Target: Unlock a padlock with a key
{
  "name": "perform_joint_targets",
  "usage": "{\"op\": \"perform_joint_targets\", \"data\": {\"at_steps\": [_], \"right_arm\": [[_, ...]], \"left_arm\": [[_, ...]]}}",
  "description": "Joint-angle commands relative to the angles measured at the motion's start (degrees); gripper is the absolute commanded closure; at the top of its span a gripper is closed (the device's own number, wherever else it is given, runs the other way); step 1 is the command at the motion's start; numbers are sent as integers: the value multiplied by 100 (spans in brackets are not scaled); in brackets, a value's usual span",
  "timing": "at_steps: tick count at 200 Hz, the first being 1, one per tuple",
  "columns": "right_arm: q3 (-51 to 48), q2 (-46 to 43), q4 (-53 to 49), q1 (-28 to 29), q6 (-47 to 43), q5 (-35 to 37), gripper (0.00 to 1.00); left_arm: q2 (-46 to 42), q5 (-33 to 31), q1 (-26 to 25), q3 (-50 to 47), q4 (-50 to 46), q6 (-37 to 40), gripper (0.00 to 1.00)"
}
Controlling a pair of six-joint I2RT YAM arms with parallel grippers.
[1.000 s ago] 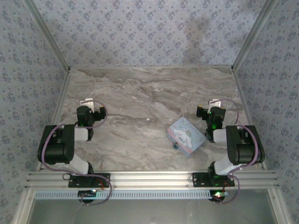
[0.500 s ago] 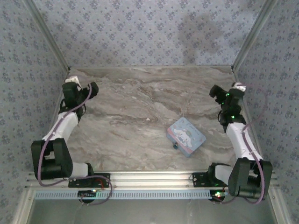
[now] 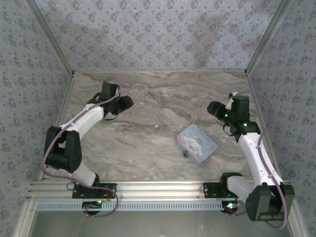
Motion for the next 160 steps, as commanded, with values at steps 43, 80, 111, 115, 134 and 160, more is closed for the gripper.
{"op": "perform_joint_targets", "data": {"at_steps": [43, 80, 111, 115, 134, 160], "right_arm": [[90, -54, -1407, 691, 318, 672, 28], [-368, -528, -2106, 697, 1237, 1027, 23], [-829, -943, -2553, 712, 2011, 1055, 20], [-914, -1032, -2574, 714, 2091, 1044, 20], [-1146, -1377, -2710, 768, 2408, 1087, 20], [-1451, -1608, -2526, 823, 2630, 783, 20]], "left_arm": [[555, -156, -606, 619, -509, -430, 42], [972, 662, -1201, 1095, -354, -79, 39], [1561, 1369, -1711, 1663, -309, 208, 38], [1634, 1465, -1765, 1732, -308, 239, 38], [1961, 1949, -2027, 1988, -176, 287, 38], [2261, 2270, -2352, 2236, -160, 372, 37]]}}
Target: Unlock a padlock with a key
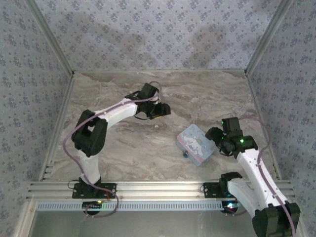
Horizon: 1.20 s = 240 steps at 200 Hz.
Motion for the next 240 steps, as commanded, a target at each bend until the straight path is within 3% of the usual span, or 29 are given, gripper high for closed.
{"op": "perform_joint_targets", "data": {"at_steps": [1, 29, 64, 112, 240], "right_arm": [[-242, -193, -117, 68, 536, -174, 20], [-589, -18, 669, 212, 747, -662, 23], [-522, 381, 1236, 504, 795, -643, 29], [-194, 1311, 1901, 721, 661, -617, 31], [2440, 4623, 2533, 997, -573, -1337, 34]], "left_arm": [[213, 648, -242, 353, 15, 240, 37], [326, 827, -383, 289, 156, 168, 36], [90, 962, -410, -247, 675, -43, 36], [-371, 685, -357, -1025, 900, -99, 38], [-1820, -158, 234, -2656, 1475, -570, 52]]}}
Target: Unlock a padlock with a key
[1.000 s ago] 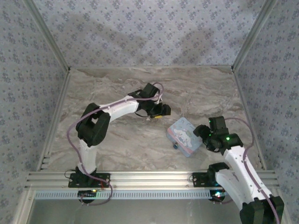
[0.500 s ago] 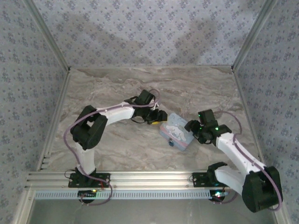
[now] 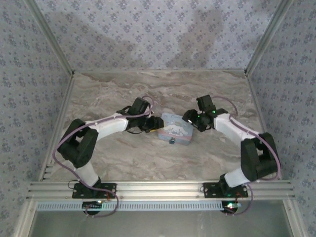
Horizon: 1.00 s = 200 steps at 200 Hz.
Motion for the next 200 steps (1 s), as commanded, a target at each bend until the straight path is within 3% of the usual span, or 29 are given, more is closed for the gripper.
{"op": "perform_joint_targets", "data": {"at_steps": [1, 36, 79, 123, 171, 200], "right_arm": [[596, 445, 71, 59, -353, -307, 34], [1026, 927, 77, 66, -422, -446, 34], [907, 919, 16, 83, -374, -328, 32], [956, 634, -521, -59, -664, 109, 27], [1152, -105, -1278, -103, -1010, 992, 27], [1264, -631, -1572, 200, -1359, 1010, 29]], "left_arm": [[-313, -259, 80, -156, 172, -105, 52], [-370, -419, 141, -230, 179, -93, 51], [-325, -547, 218, -137, 100, -53, 51], [-675, -1000, 383, -294, -304, -22, 42], [-1168, -2151, 837, 87, -1751, 132, 40], [-945, -2500, 1274, 638, -2494, 58, 41]]}}
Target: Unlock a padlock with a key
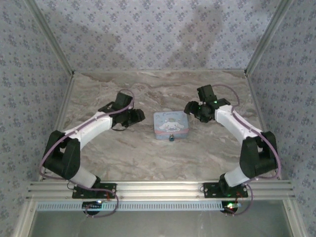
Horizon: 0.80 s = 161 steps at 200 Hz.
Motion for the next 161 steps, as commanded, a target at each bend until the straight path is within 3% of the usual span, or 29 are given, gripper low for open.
{"op": "perform_joint_targets", "data": {"at_steps": [1, 49, 75, 111, 161], "right_arm": [[260, -513, -485, 275, -462, 257, 29], [305, -1323, -762, 1015, -1054, -61, 34], [362, -1556, -1143, 1409, -1144, 155, 35], [362, -1819, -1277, 1846, -1081, 319, 35], [121, -2182, -1367, 1919, -944, 482, 35]], "left_arm": [[72, -598, 319, 524, -922, 49, 41], [957, -418, 734, 1739, -1742, 638, 48], [1425, -385, 835, 2359, -2118, 764, 61], [2235, -323, 857, 3170, -2547, 807, 62], [3182, -432, 857, 4030, -2957, 1219, 62]]}}
